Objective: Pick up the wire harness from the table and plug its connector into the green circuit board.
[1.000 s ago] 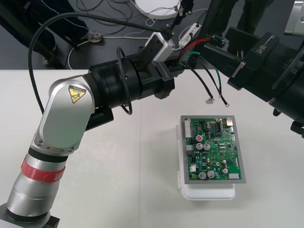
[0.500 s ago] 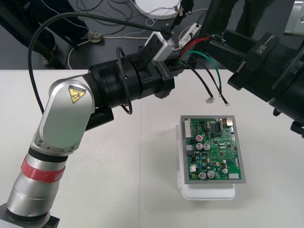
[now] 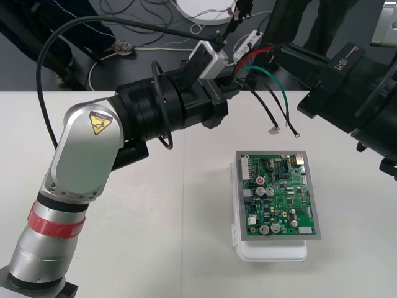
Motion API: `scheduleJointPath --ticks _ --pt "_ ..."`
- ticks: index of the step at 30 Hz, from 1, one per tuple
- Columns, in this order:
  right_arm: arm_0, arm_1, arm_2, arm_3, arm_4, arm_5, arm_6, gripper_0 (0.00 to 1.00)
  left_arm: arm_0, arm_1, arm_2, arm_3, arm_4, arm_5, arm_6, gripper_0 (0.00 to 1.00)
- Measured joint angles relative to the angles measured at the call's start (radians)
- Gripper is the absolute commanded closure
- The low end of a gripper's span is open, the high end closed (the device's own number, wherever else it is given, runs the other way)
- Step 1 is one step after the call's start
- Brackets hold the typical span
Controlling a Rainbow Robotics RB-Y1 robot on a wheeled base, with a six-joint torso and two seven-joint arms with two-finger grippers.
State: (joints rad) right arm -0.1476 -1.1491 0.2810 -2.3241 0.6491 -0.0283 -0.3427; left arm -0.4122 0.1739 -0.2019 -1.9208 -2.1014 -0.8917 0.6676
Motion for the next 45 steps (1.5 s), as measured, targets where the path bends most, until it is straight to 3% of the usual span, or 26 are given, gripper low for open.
scheduleJointPath --ticks 5,6,7,8,34,39,45 --pt "0.000 0.000 0.000 0.000 0.000 -0.001 0.000 1.00 0.000 0.000 0.000 0.000 0.000 0.000 0.000 1.00" --pt "0.000 0.000 0.000 0.000 0.000 -0.001 0.000 1.00 0.000 0.000 0.000 0.000 0.001 0.000 0.000 0.94" --pt "0.000 0.000 0.000 0.000 0.000 -0.001 0.000 1.00 0.000 0.000 0.000 0.000 0.001 0.000 0.000 0.12" --pt "0.000 0.000 0.000 0.000 0.000 -0.001 0.000 1.00 0.000 0.000 0.000 0.000 0.001 0.000 0.000 0.00" --pt "0.002 0.000 -0.007 0.002 0.031 -0.037 0.000 1.00 0.000 0.018 0.000 0.000 0.071 0.033 0.000 0.00" --pt "0.039 0.000 -0.080 0.003 0.032 -0.125 0.000 1.00 0.000 0.068 0.000 0.000 0.205 0.033 0.000 0.00" --pt "0.143 0.000 -0.227 0.003 0.024 -0.267 0.000 1.00 0.004 0.153 0.000 0.000 0.395 0.034 0.000 0.00"
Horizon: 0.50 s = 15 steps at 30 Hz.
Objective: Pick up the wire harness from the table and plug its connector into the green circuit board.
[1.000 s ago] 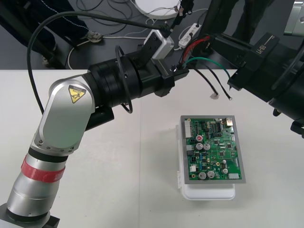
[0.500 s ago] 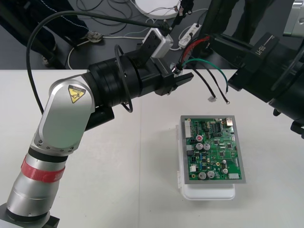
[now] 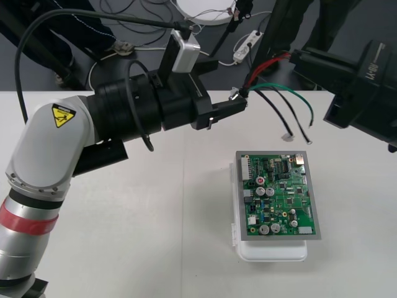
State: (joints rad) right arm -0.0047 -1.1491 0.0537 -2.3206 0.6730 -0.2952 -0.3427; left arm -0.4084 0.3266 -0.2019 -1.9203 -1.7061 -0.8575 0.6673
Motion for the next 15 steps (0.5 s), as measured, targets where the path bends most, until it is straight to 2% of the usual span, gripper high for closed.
scheduleJointPath --ticks 8,15 --pt "0.178 0.023 -0.229 0.000 -0.045 -0.223 0.000 1.00 0.005 0.120 -0.001 -0.001 0.216 0.003 -0.003 0.00" --pt "0.279 0.058 -0.344 0.003 -0.119 -0.368 0.000 1.00 0.006 0.211 -0.020 -0.033 0.322 0.006 -0.003 0.00"
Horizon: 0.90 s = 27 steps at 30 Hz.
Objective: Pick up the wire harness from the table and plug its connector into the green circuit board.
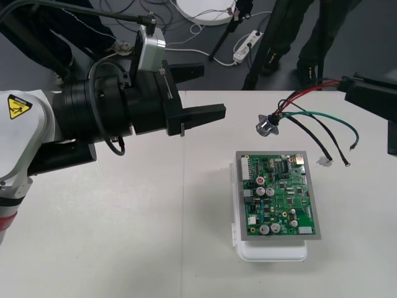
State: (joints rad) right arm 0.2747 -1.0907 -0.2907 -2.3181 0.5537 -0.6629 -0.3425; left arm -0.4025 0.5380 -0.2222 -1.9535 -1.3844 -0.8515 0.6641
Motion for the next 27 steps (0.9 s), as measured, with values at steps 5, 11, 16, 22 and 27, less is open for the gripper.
scheduleJointPath --ticks 5,11,16,22,27 --pt "0.049 0.006 -0.055 0.040 -0.061 -0.136 0.002 1.00 0.007 0.062 -0.020 -0.044 0.080 0.001 -0.001 0.00" --pt "0.056 0.006 -0.066 0.128 -0.094 -0.299 0.020 1.00 0.015 0.140 -0.044 -0.091 0.173 0.003 -0.007 0.00" --pt "0.056 0.006 -0.066 0.190 -0.122 -0.410 0.026 1.00 0.016 0.192 -0.057 -0.128 0.219 0.003 -0.022 0.00" --pt "0.035 0.006 -0.064 0.267 -0.129 -0.525 0.119 1.00 0.016 0.211 -0.059 -0.140 0.284 0.001 -0.059 0.00" --pt "-0.025 0.006 -0.009 0.330 -0.166 -0.556 0.224 1.00 0.016 0.215 -0.059 -0.140 0.329 0.000 -0.157 0.00"
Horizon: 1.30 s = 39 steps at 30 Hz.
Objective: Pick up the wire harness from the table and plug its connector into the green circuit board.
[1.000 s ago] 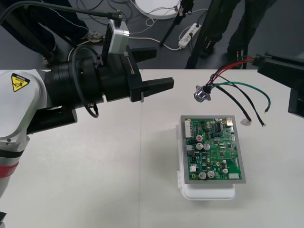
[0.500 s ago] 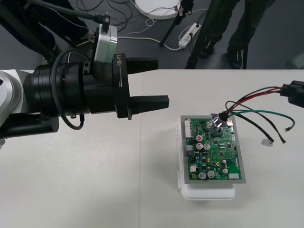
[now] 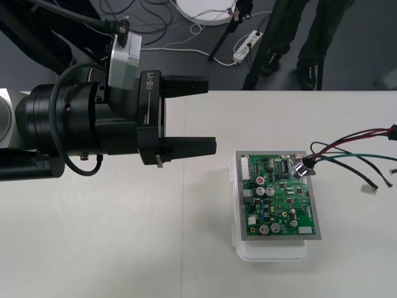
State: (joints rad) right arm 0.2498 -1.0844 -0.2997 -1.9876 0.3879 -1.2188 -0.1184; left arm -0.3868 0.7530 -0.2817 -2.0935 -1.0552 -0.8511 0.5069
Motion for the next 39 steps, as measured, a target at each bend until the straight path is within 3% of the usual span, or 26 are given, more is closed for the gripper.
scheduleJointPath --ticks 5,14,26,39 --pt "-0.065 0.000 0.088 0.030 -0.038 0.000 0.084 1.00 -0.002 0.000 -0.001 0.000 0.019 -0.003 -0.107 0.00" --pt "-0.133 0.000 0.210 0.042 -0.117 0.001 0.229 1.00 -0.040 0.000 -0.001 0.006 0.020 -0.049 -0.116 0.00" --pt "-0.171 -0.001 0.297 0.047 -0.156 0.014 0.393 1.00 -0.084 -0.058 -0.002 0.074 -0.005 -0.128 -0.116 0.00" --pt "-0.208 -0.004 0.386 0.009 -0.150 0.184 0.481 1.00 -0.121 -0.140 -0.038 0.134 -0.032 -0.136 -0.116 0.00"
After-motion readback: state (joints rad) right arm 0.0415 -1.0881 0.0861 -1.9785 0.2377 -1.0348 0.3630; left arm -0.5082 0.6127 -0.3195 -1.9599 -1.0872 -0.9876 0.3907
